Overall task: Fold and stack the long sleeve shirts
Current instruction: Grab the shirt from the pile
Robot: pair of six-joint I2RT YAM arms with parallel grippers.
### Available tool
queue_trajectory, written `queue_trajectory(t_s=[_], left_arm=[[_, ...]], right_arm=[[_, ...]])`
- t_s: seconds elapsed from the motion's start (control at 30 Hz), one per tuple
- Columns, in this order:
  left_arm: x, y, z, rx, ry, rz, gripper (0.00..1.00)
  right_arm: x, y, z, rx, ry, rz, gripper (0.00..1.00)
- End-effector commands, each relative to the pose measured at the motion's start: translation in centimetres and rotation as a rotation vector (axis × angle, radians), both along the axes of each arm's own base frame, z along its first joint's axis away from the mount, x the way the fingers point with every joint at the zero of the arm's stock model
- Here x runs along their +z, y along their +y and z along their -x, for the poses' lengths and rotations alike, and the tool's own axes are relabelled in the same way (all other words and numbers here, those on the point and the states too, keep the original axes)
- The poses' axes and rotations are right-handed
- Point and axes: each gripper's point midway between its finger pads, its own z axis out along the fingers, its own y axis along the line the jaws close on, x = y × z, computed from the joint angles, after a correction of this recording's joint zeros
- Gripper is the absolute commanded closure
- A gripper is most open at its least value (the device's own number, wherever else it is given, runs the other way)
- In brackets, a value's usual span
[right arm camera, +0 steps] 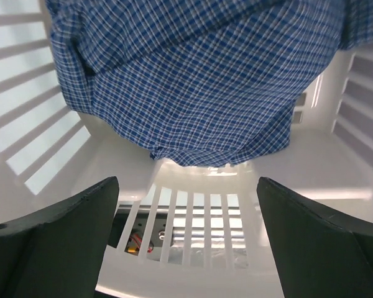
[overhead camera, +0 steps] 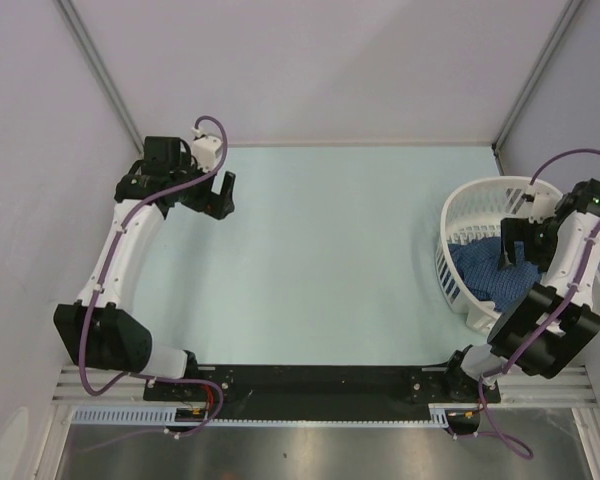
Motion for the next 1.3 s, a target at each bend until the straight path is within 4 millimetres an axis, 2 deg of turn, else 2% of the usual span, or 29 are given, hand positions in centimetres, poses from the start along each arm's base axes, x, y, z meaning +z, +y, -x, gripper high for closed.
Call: queue_trajectory(t_s=[0.0,0.2,0.3,0.37,0.43,0.47,0.5,0.53,0.6,0.63,0.67,0.7,0.73,0.77,0.83,0.87,0.97,1.0,1.03,1.07,1.1,1.13,1.17,1.2,1.23,1.27], left_arm=[[1.4,-1.0,-0.4,-0.062,-0.037,0.026,0.01],[0.5,-1.1,0.3,-0.089,-0.012,0.022,0.01],[-0.2,-0.8,0.7,-0.087,-0.004,0.003,0.01],[-0.6,-0.6,0.9,-0.082,0.005,-0.004,0.01],[-1.3,-0.5,1.0,-0.075,0.025,-0.011,0.01],[-1.6,-0.5,1.0,-0.076,0.031,-0.01,0.01],[-1.9,-0.5,1.1,-0.073,0.044,-0.008,0.0],[-2.0,-0.7,1.1,-0.078,0.048,0.002,0.01],[-2.3,-0.8,1.3,-0.078,0.061,0.012,0.01],[-2.4,-1.0,1.2,-0.082,0.065,0.02,0.01],[-2.4,-1.1,1.2,-0.076,0.071,0.032,0.01],[-2.5,-1.2,1.2,-0.075,0.077,0.035,0.01],[-2.6,-1.2,1.3,-0.078,0.085,0.038,0.01],[-2.4,-1.3,1.2,-0.078,0.08,0.042,0.01],[-2.1,-1.2,1.2,-0.071,0.076,0.043,0.01],[-1.6,-0.9,1.1,-0.061,0.058,0.042,0.01],[-0.1,-0.5,0.7,-0.041,0.022,0.068,0.01],[0.3,-0.3,0.5,-0.031,0.013,0.081,0.01],[0.9,0.5,0.2,0.007,0.006,0.105,0.01],[1.6,0.9,-0.1,0.026,-0.008,0.121,0.01],[2.1,1.5,-0.5,0.05,-0.014,0.148,0.01],[3.0,2.9,-0.9,0.106,-0.025,0.178,0.01],[3.4,3.5,-1.1,0.126,-0.029,0.204,0.01],[3.9,3.9,-1.3,0.132,-0.028,0.248,0.0],[4.7,5.5,-1.5,0.19,-0.036,0.294,0.0],[5.2,6.1,-1.6,0.201,-0.04,0.326,0.0]], right_arm=[[-2.1,-1.7,-0.1,-0.125,0.014,0.057,0.0],[-8.3,-1.3,-1.3,-0.171,0.066,-0.016,0.0],[-10.6,-0.9,-1.7,-0.172,0.082,-0.032,0.0],[-12.6,-0.2,-1.0,-0.168,0.127,-0.054,0.0],[-13.7,0.1,-0.8,-0.175,0.139,-0.058,0.0],[-13.8,0.1,-0.8,-0.18,0.141,-0.062,0.05],[-13.7,0.5,-0.7,-0.172,0.141,-0.086,0.15],[-13.2,0.4,-0.6,-0.177,0.136,-0.095,0.38],[-10.3,0.3,-1.2,-0.171,0.074,-0.112,0.73],[-9.0,-0.3,-1.3,-0.186,0.043,-0.102,1.0],[-6.5,-0.9,-1.9,-0.188,-0.003,-0.088,1.0],[-3.6,-0.6,-2.7,-0.173,-0.089,-0.098,1.0],[-1.5,-0.8,-3.0,-0.171,-0.139,-0.103,1.0],[2.7,-1.2,-4.0,-0.165,-0.239,-0.073,1.0],[8.5,0.2,-5.0,-0.122,-0.403,-0.094,1.0],[13.6,1.2,-6.0,-0.091,-0.535,-0.107,1.0],[21.6,4.1,-7.3,-0.046,-0.751,-0.155,1.0],[25.7,5.2,-7.4,-0.009,-0.855,-0.133,1.0],[28.4,5.7,-8.0,0.012,-0.94,-0.129,1.0],[30.5,7.9,-8.6,0.036,-0.993,-0.19,1.0],[33.3,9.2,-8.5,0.071,-1.071,-0.192,1.0],[35.5,10.2,-9.5,0.122,-1.149,-0.183,1.0],[36.9,12.7,-10.1,0.144,-1.18,-0.25,1.0],[39.2,14.5,-9.9,0.198,-1.241,-0.266,1.0],[40.2,15.3,-11.5,0.217,-1.273,-0.278,1.0],[41.1,18.7,-11.7,0.287,-1.286,-0.344,1.0]])
